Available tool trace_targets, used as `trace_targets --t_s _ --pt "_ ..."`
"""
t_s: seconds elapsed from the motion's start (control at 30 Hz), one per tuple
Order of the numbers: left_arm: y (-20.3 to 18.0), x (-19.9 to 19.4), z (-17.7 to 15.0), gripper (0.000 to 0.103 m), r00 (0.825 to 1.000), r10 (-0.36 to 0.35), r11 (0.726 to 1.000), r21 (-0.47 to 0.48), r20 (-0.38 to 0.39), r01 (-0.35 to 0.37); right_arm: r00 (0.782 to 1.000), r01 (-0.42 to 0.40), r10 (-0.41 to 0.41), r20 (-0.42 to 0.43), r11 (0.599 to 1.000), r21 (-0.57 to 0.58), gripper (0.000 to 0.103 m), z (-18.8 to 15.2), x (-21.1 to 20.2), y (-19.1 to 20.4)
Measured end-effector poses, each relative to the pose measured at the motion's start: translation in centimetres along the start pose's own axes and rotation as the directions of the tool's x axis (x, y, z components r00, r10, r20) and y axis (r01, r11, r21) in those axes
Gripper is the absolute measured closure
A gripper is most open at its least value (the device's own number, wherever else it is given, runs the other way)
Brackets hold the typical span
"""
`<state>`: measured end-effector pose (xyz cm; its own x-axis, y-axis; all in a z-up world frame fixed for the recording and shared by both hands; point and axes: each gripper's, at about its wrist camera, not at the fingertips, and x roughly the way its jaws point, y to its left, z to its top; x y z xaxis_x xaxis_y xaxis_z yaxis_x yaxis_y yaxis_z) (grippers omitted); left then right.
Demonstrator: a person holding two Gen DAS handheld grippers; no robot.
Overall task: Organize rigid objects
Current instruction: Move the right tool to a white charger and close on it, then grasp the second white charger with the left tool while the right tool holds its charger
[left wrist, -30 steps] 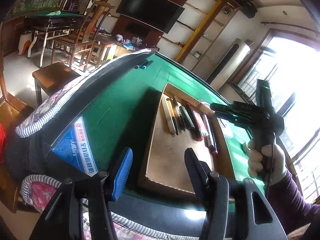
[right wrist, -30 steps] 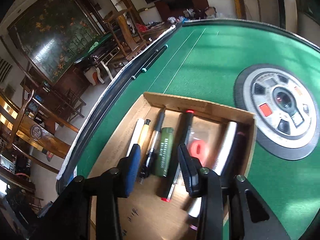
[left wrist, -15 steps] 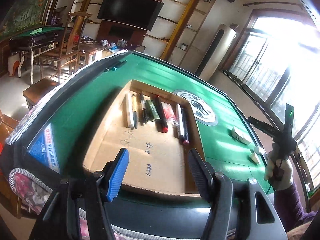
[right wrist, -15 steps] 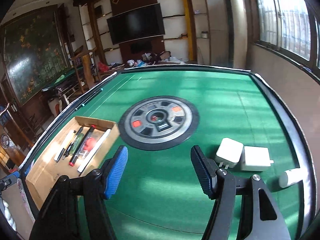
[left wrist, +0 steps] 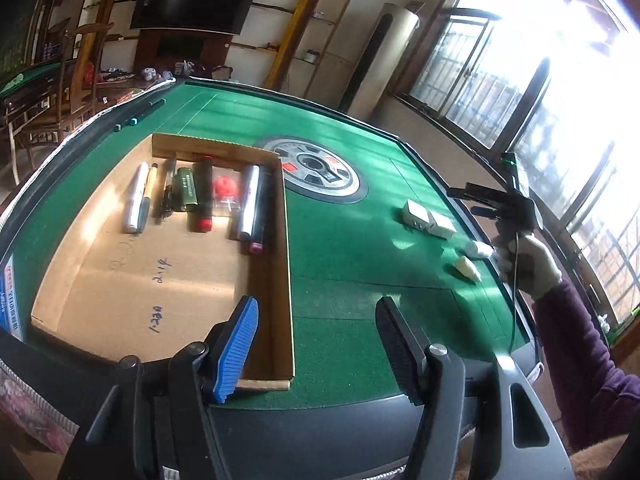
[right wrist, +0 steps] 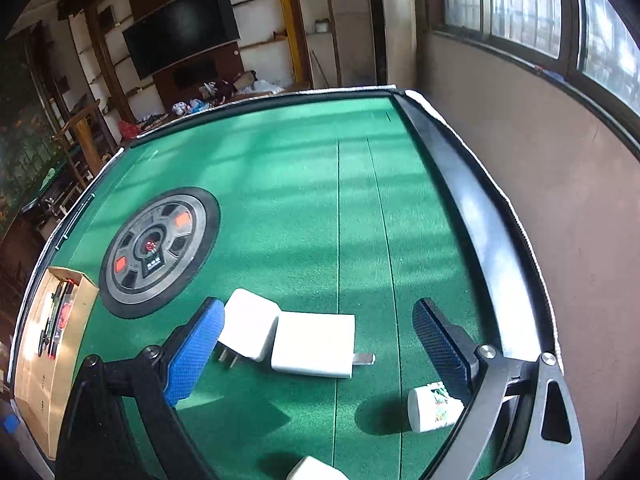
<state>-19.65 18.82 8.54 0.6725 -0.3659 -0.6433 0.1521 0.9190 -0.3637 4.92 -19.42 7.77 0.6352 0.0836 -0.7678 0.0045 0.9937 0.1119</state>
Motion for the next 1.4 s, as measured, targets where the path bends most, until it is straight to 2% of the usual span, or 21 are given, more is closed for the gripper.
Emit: trace_targets --t_s 0.1,0.2,0.27,0.33,0.37,0.4,0.47,0.57,0.67,0.7,0.77,0.8,0.87,0.93,0.97,1.0,1.07,1.23,1.4 --pt "-0.3 -0.1 -0.2 0.038 1.0 0.008 1.0 0.004 -0.006 -0.008 0.999 -0.007 0.007 -0.037 1.0 0.011 0.01 0.5 2.5 0.1" --pt "-0.2 -0.4 -0.3 0.038 1.0 0.012 1.0 -0.007 0.001 -0.012 0.999 -0.018 0.016 -0.047 0.999 -0.033 0.01 1.6 3.9 2.0" --pt "0.0 -0.4 -0.4 0.038 1.0 0.012 1.0 -0.015 -0.001 -0.012 0.996 -0.027 0.02 -0.084 0.996 -0.082 0.012 2.1 5.1 3.9" --pt "0.3 -0.4 -0.4 0.038 1.0 0.007 1.0 -0.023 -0.005 -0.008 0.989 0.005 -0.024 -0.146 0.992 -0.129 0.023 2.2 6.8 5.5" --pt "0.4 -0.4 -0.4 0.038 1.0 0.005 1.0 -0.026 -0.006 -0.005 0.981 0.022 -0.05 -0.189 0.989 -0.149 0.038 2.1 7.9 6.1" --pt "0.5 -0.4 -0.5 0.038 1.0 0.003 1.0 -0.027 -0.007 -0.003 0.971 0.028 -0.065 -0.232 0.987 -0.16 0.06 1.7 8.8 6.6" --pt "0.7 -0.4 -0.5 0.038 1.0 -0.001 1.0 -0.029 -0.009 0.001 0.959 0.013 -0.055 -0.277 0.988 -0.151 0.066 0.8 9.5 7.1" --pt "1.1 -0.1 -0.4 0.038 1.0 -0.018 0.999 -0.04 -0.013 0.018 0.955 -0.008 -0.034 -0.296 0.99 -0.139 0.067 -0.8 8.5 8.3" --pt "1.2 0.4 -0.2 0.038 0.999 -0.047 0.998 -0.04 -0.021 0.046 0.944 -0.083 0.033 -0.329 0.987 -0.137 0.067 -3.5 6.6 10.4" --pt "1.0 0.6 -0.2 0.038 0.998 -0.056 0.998 -0.034 -0.027 0.055 0.933 -0.143 0.089 -0.348 0.981 -0.132 0.066 -4.5 5.9 11.3" --pt "0.6 1.0 -0.1 0.038 0.997 -0.069 0.997 -0.021 -0.04 0.069 0.897 -0.276 0.21 -0.389 0.953 -0.122 0.066 -6.4 4.3 13.0" --pt "0.3 1.1 -0.1 0.038 0.996 -0.078 0.997 -0.012 -0.044 0.077 0.894 -0.31 0.245 -0.375 0.943 -0.123 0.066 -7.0 3.2 13.3" --pt "-0.3 1.2 -0.2 0.038 0.994 -0.092 0.996 0.008 -0.054 0.093 0.919 -0.319 0.272 -0.286 0.938 -0.135 0.066 -7.1 0.6 12.8" --pt "-0.9 1.1 -0.4 0.038 0.993 -0.102 0.994 0.033 -0.061 0.105 0.955 -0.27 0.247 -0.164 0.953 -0.137 0.059 -6.5 -2.1 11.0" --pt "-1.2 1.1 -0.4 0.038 0.993 -0.103 0.993 0.044 -0.063 0.106 0.97 -0.234 0.222 -0.102 0.964 -0.124 0.052 -6.1 -3.3 9.6" --pt "-1.5 1.1 -0.5 0.038 0.992 -0.104 0.993 0.052 -0.066 0.107 0.979 -0.204 0.199 -0.05 0.974 -0.099 0.047 -5.5 -4.1 8.0" --pt "-2.2 1.3 -0.5 0.038 0.992 -0.1 0.993 0.057 -0.073 0.104 0.988 -0.153 0.153 0.022 0.988 -0.019 0.045 -4.8 -5.3 4.3" --pt "-4.0 1.9 -0.1 0.038 0.993 -0.062 0.995 0.067 -0.098 0.069 0.99 -0.137 0.131 0.043 0.974 0.178 0.044 -2.5 -3.2 -3.6" --pt "-5.9 3.5 1.0 0.038 0.991 -0.025 0.998 0.059 -0.129 0.033 0.994 -0.103 0.108 -0.012 0.969 0.225 0.044 -1.2 1.3 -5.4"
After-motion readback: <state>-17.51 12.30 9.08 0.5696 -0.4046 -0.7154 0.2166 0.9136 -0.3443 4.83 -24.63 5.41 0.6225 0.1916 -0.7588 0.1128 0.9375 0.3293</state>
